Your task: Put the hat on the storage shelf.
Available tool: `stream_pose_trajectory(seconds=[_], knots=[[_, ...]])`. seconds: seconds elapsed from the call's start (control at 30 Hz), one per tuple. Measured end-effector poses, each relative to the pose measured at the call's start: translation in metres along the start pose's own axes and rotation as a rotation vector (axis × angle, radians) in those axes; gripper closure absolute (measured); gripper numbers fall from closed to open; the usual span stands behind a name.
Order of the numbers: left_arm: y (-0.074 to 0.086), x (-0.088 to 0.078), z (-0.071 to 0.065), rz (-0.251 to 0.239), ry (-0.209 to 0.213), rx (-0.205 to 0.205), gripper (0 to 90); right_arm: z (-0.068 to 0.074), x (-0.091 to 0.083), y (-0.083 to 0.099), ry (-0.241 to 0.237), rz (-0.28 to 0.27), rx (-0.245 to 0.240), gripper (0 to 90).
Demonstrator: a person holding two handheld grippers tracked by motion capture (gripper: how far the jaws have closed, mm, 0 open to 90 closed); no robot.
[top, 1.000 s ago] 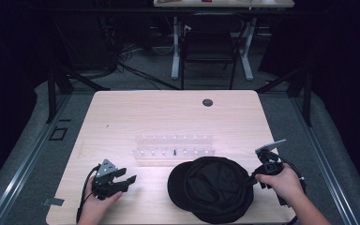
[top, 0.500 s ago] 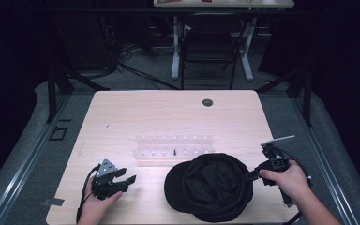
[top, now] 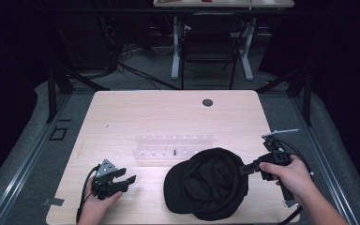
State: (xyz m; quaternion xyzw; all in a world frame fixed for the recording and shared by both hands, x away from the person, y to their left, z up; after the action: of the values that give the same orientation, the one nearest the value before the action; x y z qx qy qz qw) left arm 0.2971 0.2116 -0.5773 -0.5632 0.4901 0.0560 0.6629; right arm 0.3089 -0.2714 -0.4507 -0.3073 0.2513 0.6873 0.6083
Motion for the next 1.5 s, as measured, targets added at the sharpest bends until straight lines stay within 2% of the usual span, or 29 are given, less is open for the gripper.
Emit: stream_pose_trajectory(seconds=[0.07,0.1,0.17,0.23,0.3,0.5,0.7,0.77,0.9,1.13,1.5], knots=[[0.0,0.0,0.0,0.001,-0.001,-0.001,45.9,0.007,-0.002,-0.001,-0.023,-0.007,-0.002,88.1],[0.0,0.0,0.0,0.001,-0.006,0.001,45.9,0.012,-0.004,-0.002,-0.05,-0.035,0.003,88.1],[0.0,0.0,0.0,0.0,-0.003,0.003,45.9,0.012,-0.006,-0.003,-0.058,-0.026,-0.004,88.1],[0.0,0.0,-0.001,-0.005,-0.005,0.004,45.8,0.016,-0.009,-0.004,-0.097,-0.046,0.0,88.1],[0.0,-0.001,0.0,0.004,-0.004,0.005,45.9,0.02,-0.012,-0.005,-0.11,-0.053,0.001,88.1],[0.0,-0.001,0.0,0.001,-0.007,0.002,45.9,0.027,-0.018,-0.005,-0.111,-0.049,-0.03,88.1],[0.0,0.0,0.0,0.002,-0.008,0.003,45.8,0.04,-0.027,-0.005,-0.146,-0.067,-0.029,88.1],[0.0,0.0,0.0,0.002,-0.004,0.003,45.8,0.045,-0.031,-0.005,-0.162,-0.064,-0.053,88.2],[0.0,0.0,-0.001,-0.001,-0.004,0.006,45.9,0.057,-0.038,-0.005,-0.169,-0.09,-0.075,88.2],[0.0,0.0,-0.001,-0.001,-0.003,0.005,45.9,0.067,-0.05,-0.007,-0.174,-0.125,-0.097,88.2],[0.0,0.001,-0.001,-0.001,-0.005,0.003,45.2,0.086,-0.078,-0.015,-0.187,-0.222,-0.121,88.2]])
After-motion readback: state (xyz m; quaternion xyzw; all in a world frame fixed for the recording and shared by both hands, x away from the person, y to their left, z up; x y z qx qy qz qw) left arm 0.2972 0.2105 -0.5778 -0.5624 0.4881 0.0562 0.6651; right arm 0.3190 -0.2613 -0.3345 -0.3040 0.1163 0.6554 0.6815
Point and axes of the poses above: each handheld gripper's, and its own axes: x roughly forward along the jaws, y roughly out of its underside, z roughly to its left, the point moved 2 cm from there along x, roughly forward along the jaws, and after that the axes turned 7 degrees about z, right-handed, at the moved point
